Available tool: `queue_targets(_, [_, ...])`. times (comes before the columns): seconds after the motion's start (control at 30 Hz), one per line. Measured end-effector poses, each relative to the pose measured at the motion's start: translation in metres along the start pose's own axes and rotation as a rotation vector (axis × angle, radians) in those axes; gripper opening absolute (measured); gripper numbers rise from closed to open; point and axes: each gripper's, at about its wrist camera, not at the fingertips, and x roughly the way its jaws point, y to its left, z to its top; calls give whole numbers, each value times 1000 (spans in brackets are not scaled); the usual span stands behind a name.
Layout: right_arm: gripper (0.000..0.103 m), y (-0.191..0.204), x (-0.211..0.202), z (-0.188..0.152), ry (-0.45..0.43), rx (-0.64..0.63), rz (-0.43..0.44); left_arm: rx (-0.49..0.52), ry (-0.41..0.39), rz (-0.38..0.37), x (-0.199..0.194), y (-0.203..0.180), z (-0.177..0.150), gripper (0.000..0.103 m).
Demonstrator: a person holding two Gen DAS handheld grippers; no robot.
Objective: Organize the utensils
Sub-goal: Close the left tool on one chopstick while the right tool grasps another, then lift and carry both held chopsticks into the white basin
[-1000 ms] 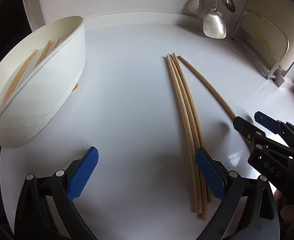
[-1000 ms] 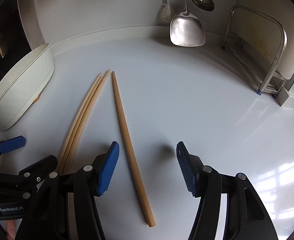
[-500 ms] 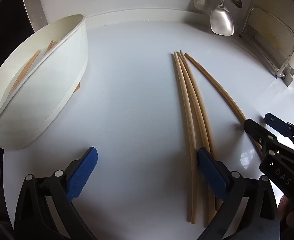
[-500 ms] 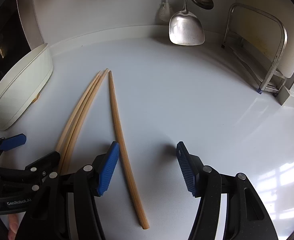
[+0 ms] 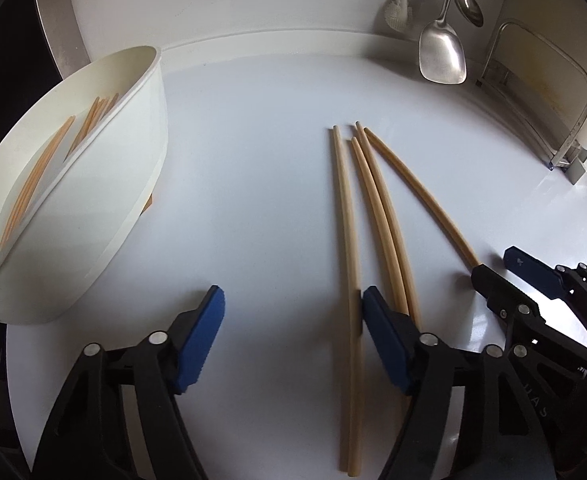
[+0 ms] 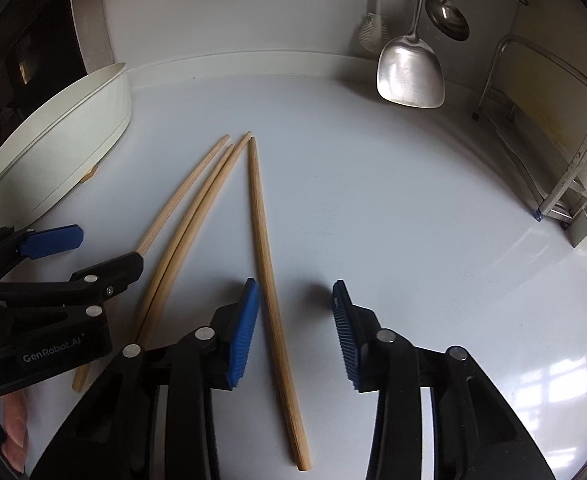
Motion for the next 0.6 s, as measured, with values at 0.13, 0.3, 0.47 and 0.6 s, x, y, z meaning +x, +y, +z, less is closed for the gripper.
queue_targets(0.13, [21, 2, 0, 2, 6, -2, 15, 19, 8, -15, 0, -4, 4, 35])
queue_targets(0.3, [7, 3, 1, 4, 18, -6, 29, 33, 23, -25, -3, -4, 4, 7])
queue_targets(0.47, [6, -3, -3, 7, 48, 66, 69, 30, 55, -59, -9, -2, 4, 7])
queue_targets(0.6, [6, -5, -19, 13, 42, 103, 79, 40, 43, -94, -28, 1, 11, 7])
